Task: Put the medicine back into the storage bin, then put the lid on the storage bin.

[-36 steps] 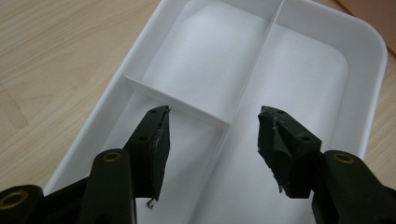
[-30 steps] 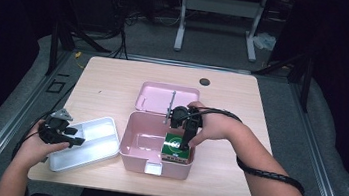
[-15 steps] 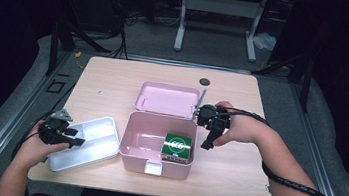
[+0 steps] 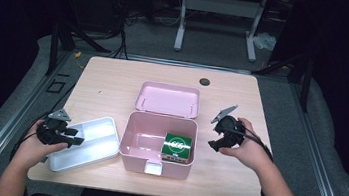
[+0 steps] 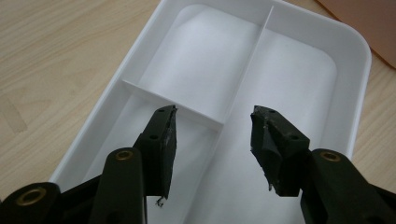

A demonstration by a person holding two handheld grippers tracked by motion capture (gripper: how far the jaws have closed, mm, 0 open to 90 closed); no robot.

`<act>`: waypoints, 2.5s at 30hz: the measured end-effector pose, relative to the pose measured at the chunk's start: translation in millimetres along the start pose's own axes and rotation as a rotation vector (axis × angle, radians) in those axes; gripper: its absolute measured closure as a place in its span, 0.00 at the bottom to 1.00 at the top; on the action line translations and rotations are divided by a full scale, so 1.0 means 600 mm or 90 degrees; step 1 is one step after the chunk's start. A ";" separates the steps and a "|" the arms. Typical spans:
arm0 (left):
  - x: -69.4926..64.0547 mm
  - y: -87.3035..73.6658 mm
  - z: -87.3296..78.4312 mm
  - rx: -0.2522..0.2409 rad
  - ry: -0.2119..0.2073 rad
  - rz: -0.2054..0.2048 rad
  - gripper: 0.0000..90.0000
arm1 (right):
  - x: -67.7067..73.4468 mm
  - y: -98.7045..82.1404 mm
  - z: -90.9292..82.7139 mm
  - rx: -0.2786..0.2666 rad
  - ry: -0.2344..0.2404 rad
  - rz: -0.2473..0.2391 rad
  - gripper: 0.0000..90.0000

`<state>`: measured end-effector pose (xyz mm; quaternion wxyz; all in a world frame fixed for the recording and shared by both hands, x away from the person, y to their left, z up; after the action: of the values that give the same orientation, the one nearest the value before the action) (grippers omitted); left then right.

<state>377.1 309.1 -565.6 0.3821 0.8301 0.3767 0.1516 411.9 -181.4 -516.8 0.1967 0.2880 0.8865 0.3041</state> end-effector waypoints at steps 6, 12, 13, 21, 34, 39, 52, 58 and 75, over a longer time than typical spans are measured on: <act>0.007 -0.003 -0.003 -0.001 0.018 0.001 0.57 | -0.007 -0.055 0.015 -0.142 -0.133 0.193 0.36; 0.015 0.000 -0.002 -0.017 0.045 -0.027 0.56 | -0.012 -0.111 0.019 -0.180 -0.195 0.251 0.37; 0.015 0.000 -0.002 -0.017 0.045 -0.027 0.55 | -0.012 -0.111 0.019 -0.180 -0.195 0.251 0.37; 0.006 0.008 0.008 0.019 0.036 -0.048 0.61 | -0.007 -0.117 0.017 -0.213 -0.182 0.248 0.37; 0.007 0.028 -0.002 0.162 -0.034 0.090 0.78 | 0.009 -0.116 0.031 -0.207 -0.133 0.275 0.36; 0.007 0.032 0.002 0.215 -0.060 0.114 0.84 | 0.011 -0.117 0.031 -0.206 -0.127 0.275 0.36; -0.012 0.025 0.045 0.355 -0.104 0.181 0.86 | 0.016 -0.119 0.036 -0.199 -0.108 0.279 0.36; -0.010 0.014 0.068 0.389 -0.111 0.183 0.95 | 0.016 -0.120 0.039 -0.197 -0.102 0.279 0.36; -0.004 0.018 0.072 0.403 -0.151 0.172 0.99 | 0.019 -0.124 0.045 -0.187 -0.091 0.283 0.37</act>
<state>404.6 280.4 -585.9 0.1237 0.9613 0.2452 -0.0206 388.4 -210.9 -587.4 0.2268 0.4646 0.7319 0.4439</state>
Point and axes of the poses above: each handheld gripper's, and its own axes: z roughly forward along the jaws, y roughly out of its top, x roughly to its left, the point moved 7 cm from there along z, roughly forward along the jaws, and after that the axes turned 13 degrees about -x, right-handed, at the moved point
